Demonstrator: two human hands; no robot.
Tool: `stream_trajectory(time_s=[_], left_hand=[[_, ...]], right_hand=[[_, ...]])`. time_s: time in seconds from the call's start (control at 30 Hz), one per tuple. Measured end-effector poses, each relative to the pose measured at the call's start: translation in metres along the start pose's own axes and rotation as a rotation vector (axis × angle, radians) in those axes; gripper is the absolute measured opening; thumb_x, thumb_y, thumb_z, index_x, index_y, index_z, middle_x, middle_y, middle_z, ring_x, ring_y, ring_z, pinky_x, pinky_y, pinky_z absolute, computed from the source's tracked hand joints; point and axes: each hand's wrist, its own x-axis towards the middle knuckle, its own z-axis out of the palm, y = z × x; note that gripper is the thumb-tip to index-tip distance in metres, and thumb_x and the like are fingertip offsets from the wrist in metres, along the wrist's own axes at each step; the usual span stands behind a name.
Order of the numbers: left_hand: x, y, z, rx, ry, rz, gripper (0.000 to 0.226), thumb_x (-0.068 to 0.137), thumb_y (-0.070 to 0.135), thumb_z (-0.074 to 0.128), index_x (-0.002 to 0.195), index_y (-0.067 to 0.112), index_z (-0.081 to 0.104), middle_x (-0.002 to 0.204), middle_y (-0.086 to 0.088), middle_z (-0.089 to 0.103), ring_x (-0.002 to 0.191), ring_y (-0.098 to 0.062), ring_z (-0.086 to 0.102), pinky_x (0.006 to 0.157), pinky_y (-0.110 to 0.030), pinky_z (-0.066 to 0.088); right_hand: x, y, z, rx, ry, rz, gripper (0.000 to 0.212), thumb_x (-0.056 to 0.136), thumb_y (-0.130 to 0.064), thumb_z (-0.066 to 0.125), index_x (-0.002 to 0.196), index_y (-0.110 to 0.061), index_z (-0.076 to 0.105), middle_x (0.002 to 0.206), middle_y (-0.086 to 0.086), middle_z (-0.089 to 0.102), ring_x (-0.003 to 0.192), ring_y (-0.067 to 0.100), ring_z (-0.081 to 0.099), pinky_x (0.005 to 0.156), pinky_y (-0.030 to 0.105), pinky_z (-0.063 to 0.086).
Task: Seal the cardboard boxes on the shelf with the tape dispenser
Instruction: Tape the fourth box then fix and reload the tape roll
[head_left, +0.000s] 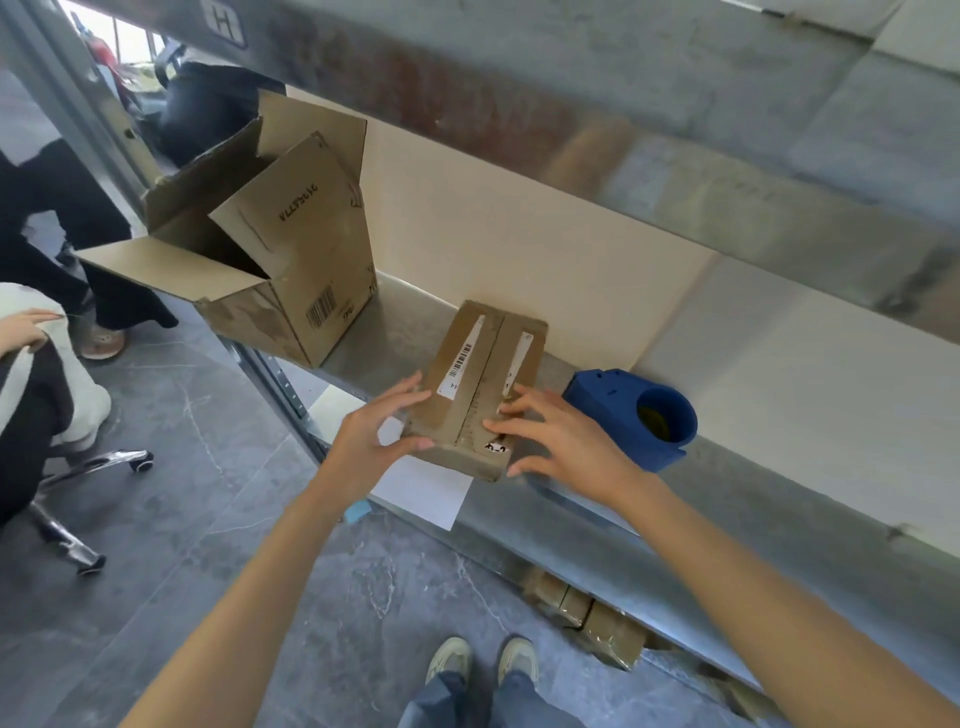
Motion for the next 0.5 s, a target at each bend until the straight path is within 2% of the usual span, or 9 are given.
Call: stream_trajectory(time_s=[0.07,0.17,0.23,0.3,0.37,0.43,0.5], left_hand=[[0.001,-0.001,-0.005,0.060,0.058,-0.034,0.057,0.080,0.025,0.078,0.133,0.027,0.060,0.139,0.015,0.054,0.122,0.014,0.046,0.108,-0.028,0.042],[-0.003,-0.004,-0.004,0.110,0.153,-0.057,0.048,0.085,0.022,0.076,0.131,0.023,0.061,0.121,0.014,0.060,0.110,0.007,0.054,0.098,-0.031,0.052],[-0.006,-0.004,-0.003,0.089,0.183,-0.097,0.049,0.084,0.030,0.076,0.130,0.025,0.060,0.119,0.020,0.059,0.109,0.011,0.053,0.099,-0.029,0.050],[-0.008,-0.001,0.001,0.045,0.194,-0.142,0.065,0.075,0.045,0.078,0.134,0.027,0.055,0.124,0.018,0.057,0.112,0.012,0.049,0.100,-0.023,0.043],[-0.009,0.003,0.007,0.048,0.199,-0.176,0.095,0.063,0.054,0.083,0.144,0.026,0.044,0.135,0.016,0.048,0.118,0.008,0.043,0.101,-0.018,0.034],[-0.007,0.005,0.009,0.106,0.199,-0.213,0.122,0.052,0.056,0.090,0.153,0.026,0.028,0.146,0.013,0.036,0.132,0.001,0.031,0.108,-0.022,0.030],[-0.002,0.006,0.008,0.195,0.176,-0.246,0.145,0.039,0.067,0.088,0.158,0.027,0.014,0.158,0.006,0.024,0.145,-0.012,0.017,0.117,-0.037,0.025]], right_hand=[[0.006,-0.007,0.006,0.031,0.051,0.011,0.056,0.079,-0.031,0.078,0.133,-0.029,0.061,0.135,-0.002,0.053,0.141,0.017,0.035,0.107,0.042,0.045],[0.014,-0.014,0.018,0.113,0.116,0.026,0.050,0.077,-0.027,0.081,0.125,-0.024,0.068,0.123,0.000,0.057,0.139,0.017,0.040,0.101,0.035,0.047],[0.020,-0.018,0.024,0.093,0.143,0.027,0.049,0.074,-0.030,0.082,0.121,-0.024,0.071,0.117,0.001,0.059,0.132,0.020,0.048,0.092,0.033,0.049],[0.026,-0.023,0.028,0.012,0.209,0.016,0.048,0.069,-0.038,0.084,0.114,-0.028,0.074,0.106,-0.001,0.061,0.114,0.022,0.058,0.071,0.035,0.054],[0.033,-0.032,0.033,-0.084,0.289,0.007,0.046,0.063,-0.046,0.085,0.106,-0.032,0.077,0.095,-0.005,0.060,0.094,0.017,0.059,0.051,0.030,0.050],[0.037,-0.039,0.039,-0.121,0.335,0.011,0.045,0.062,-0.047,0.084,0.105,-0.033,0.077,0.091,-0.008,0.059,0.087,0.014,0.056,0.045,0.029,0.048],[0.039,-0.043,0.044,-0.097,0.347,0.016,0.045,0.067,-0.044,0.083,0.109,-0.031,0.076,0.094,-0.007,0.060,0.090,0.014,0.057,0.048,0.031,0.051]])
